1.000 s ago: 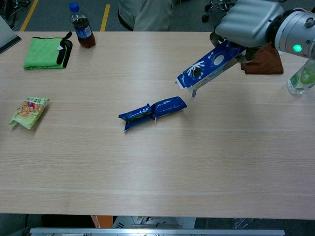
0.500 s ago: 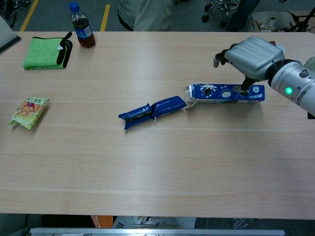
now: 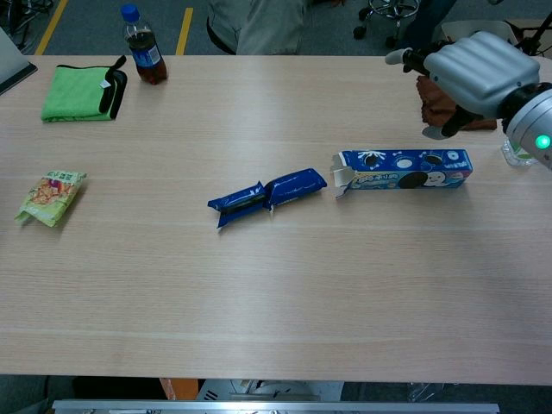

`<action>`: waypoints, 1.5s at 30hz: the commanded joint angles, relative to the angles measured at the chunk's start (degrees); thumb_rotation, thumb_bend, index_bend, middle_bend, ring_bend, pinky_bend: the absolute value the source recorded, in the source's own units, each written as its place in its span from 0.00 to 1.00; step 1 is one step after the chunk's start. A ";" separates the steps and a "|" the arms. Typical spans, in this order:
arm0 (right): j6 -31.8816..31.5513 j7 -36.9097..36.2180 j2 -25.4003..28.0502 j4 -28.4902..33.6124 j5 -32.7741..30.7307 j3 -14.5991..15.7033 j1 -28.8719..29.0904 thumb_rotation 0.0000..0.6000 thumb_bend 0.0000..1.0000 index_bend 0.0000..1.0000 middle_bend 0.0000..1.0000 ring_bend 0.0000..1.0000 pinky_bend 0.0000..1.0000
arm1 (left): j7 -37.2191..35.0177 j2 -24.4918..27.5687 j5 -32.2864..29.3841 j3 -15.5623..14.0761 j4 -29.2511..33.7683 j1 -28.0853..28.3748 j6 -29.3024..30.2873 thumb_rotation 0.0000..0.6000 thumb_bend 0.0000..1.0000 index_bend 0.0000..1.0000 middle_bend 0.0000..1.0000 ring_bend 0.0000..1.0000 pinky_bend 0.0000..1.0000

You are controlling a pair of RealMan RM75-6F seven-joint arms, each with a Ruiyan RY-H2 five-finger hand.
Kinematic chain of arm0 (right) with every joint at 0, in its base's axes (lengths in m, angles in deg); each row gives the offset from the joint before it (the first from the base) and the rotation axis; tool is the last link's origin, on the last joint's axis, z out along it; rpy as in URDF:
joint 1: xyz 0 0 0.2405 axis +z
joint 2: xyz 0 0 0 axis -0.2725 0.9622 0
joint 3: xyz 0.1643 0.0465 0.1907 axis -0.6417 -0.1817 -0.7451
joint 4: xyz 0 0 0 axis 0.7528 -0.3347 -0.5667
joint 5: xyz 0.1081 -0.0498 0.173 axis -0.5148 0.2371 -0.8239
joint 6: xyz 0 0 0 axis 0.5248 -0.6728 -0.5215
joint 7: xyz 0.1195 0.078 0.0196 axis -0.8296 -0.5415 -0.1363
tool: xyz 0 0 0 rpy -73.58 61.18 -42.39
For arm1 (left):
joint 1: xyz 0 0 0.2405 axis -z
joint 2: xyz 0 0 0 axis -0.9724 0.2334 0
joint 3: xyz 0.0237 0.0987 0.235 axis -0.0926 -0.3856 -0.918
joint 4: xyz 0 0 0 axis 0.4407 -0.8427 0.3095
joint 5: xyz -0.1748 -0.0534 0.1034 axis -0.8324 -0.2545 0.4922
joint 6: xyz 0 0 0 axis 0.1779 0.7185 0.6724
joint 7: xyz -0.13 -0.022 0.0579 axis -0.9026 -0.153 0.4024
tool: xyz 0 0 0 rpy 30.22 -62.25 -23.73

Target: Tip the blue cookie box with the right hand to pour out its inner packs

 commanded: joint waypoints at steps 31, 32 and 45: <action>-15.67 -21.14 14.47 0.38 15.33 0.95 -23.36 1.00 0.16 0.15 0.25 0.20 0.37 | -2.60 -1.57 0.57 0.95 -1.89 -1.38 3.78 1.00 0.04 0.14 0.10 0.14 0.17; -15.99 -21.23 14.46 0.52 15.77 1.16 -23.92 1.00 0.16 0.15 0.25 0.20 0.37 | -2.62 -1.61 0.71 0.89 -1.80 -1.50 4.00 1.00 0.04 0.14 0.10 0.14 0.17; -16.69 -24.51 14.82 -0.25 21.82 4.05 -29.79 1.00 0.16 0.15 0.25 0.20 0.37 | -1.27 -2.53 3.62 -0.70 -0.52 -2.09 4.89 1.00 0.04 0.14 0.10 0.14 0.17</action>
